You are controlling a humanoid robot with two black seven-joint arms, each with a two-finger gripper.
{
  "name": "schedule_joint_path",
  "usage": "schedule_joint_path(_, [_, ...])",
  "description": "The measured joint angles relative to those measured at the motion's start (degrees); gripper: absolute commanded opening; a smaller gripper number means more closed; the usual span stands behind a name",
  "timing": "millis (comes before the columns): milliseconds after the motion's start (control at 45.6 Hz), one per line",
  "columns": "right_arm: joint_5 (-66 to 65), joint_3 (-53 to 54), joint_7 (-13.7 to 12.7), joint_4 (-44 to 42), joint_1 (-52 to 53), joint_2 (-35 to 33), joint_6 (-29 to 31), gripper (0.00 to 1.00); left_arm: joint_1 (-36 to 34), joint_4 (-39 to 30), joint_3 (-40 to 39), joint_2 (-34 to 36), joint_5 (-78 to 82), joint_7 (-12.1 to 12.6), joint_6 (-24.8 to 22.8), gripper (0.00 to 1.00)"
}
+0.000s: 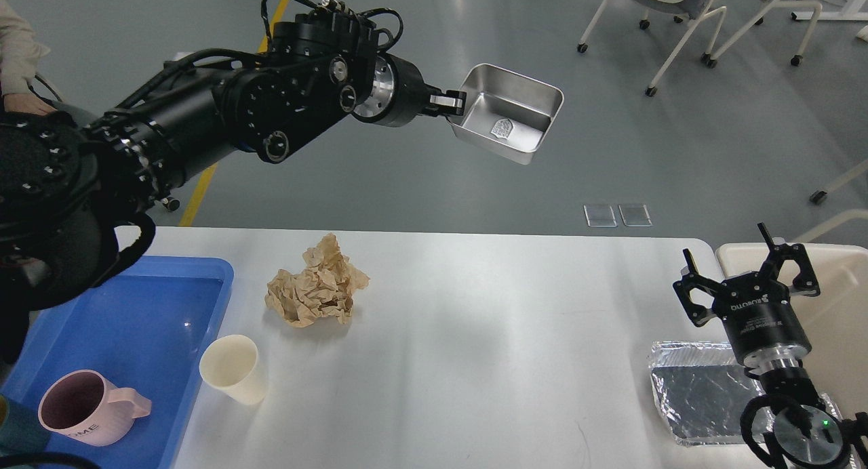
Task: Tidy desktop
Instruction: 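Lift the steel box and lower it into the blue tray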
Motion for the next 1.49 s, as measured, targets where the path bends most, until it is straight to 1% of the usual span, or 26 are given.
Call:
schedule_joint_path(88, [0.0, -0.01, 0.0, -0.04, 0.01, -0.04, 0.0, 1.0, -0.4, -6.63, 0.33, 7.29, 0.18, 0.33, -0.18, 0.0])
schedule_joint_path(175, [0.0, -0.23, 0.0, -0.13, 0.26, -0.05, -0.01, 1.0, -0.53, -15.19, 0.54, 16.06, 0.57, 0.79, 0.17, 0.0])
schedule_joint_path(329, [-0.08, -0.9, 0.0, -0.17, 0.66, 0.05, -0.05, 1.0, -0.53, -32.06, 0.57, 34.91, 1.89, 1.04, 1.04, 0.0])
schedule_joint_path(461, [-0.15, -1.42, 0.0, -0.17, 0.82, 0.15, -0.13, 1.0, 0.53, -43.1, 0.57, 50.62, 4.06, 1.06, 1.23, 0.0])
schedule_joint_path(504, [-0.47, -1.64, 0.0, -0.18, 0.85, 0.19, -0.16, 1.0, 1.41, -46.46, 0.56, 57.22, 4.85, 1.04, 1.23, 0.0])
schedule_joint_path(592, [-1.33, -1.86, 0.0, -0.17, 0.87, 0.27, -0.17, 1.0, 3.58, -49.29, 0.44, 65.3, 5.61, 0.8, 1.3, 0.0])
schedule_joint_path(658, [-1.9, -1.9, 0.0, -0.17, 0.85, 0.28, -0.18, 1.0, 5.81, -49.74, 0.39, 70.16, 5.96, 0.78, 2.57, 0.0])
schedule_joint_path(724, [-2.11, -1.98, 0.0, -0.17, 0.8, 0.28, -0.17, 1.0, 8.62, -49.89, 0.36, 73.1, 5.93, 0.65, 5.48, 0.0])
schedule_joint_path(746, [-2.17, -2.01, 0.0, -0.17, 0.79, 0.27, -0.17, 1.0, 11.28, -49.84, 0.35, 74.24, 5.8, 0.61, 8.02, 0.0])
schedule_joint_path(790, [-2.18, -2.05, 0.0, -0.17, 0.79, 0.25, -0.16, 1.0, 13.56, -49.84, 0.35, 74.7, 5.67, 0.57, 10.07, 0.0])
schedule_joint_path(943, [-2.2, -2.1, 0.0, -0.16, 0.77, 0.07, -0.1, 1.0, 24.92, -48.79, 0.36, 73.81, 5.34, 0.5, 20.1, 0.0])
schedule_joint_path(1009, [-2.2, -2.11, 0.0, -0.11, 0.7, 0.03, -0.07, 1.0, 29.82, -46.65, 0.36, 71.61, 5.26, 0.45, 24.07, 0.0])
schedule_joint_path(1075, [-2.2, -2.11, 0.0, -0.08, 0.62, 0.03, -0.01, 1.0, 33.57, -43.11, 0.35, 68.86, 5.05, 0.45, 26.94, 0.0])
schedule_joint_path(1163, [-2.2, -2.11, 0.0, -0.08, 0.4, 0.02, 0.01, 1.0, 37.75, -37.22, 0.15, 64.71, 4.23, 0.36, 29.51, 0.0])
schedule_joint_path(1228, [-2.2, -2.12, 0.0, -0.08, 0.27, -0.01, 0.01, 1.0, 40.02, -32.79, -0.08, 61.81, 3.4, 0.27, 30.59, 0.0])
schedule_joint_path(1338, [-2.2, -2.11, 0.0, -0.09, 0.08, -0.02, 0.01, 1.0, 42.35, -26.79, -0.19, 57.36, 1.72, 0.2, 31.66, 0.0])
schedule_joint_path(1492, [-2.2, -2.02, 0.0, -0.09, -0.1, -0.02, 0.01, 1.0, 46.43, -19.04, -0.2, 50.19, -0.77, 0.19, 34.71, 0.02])
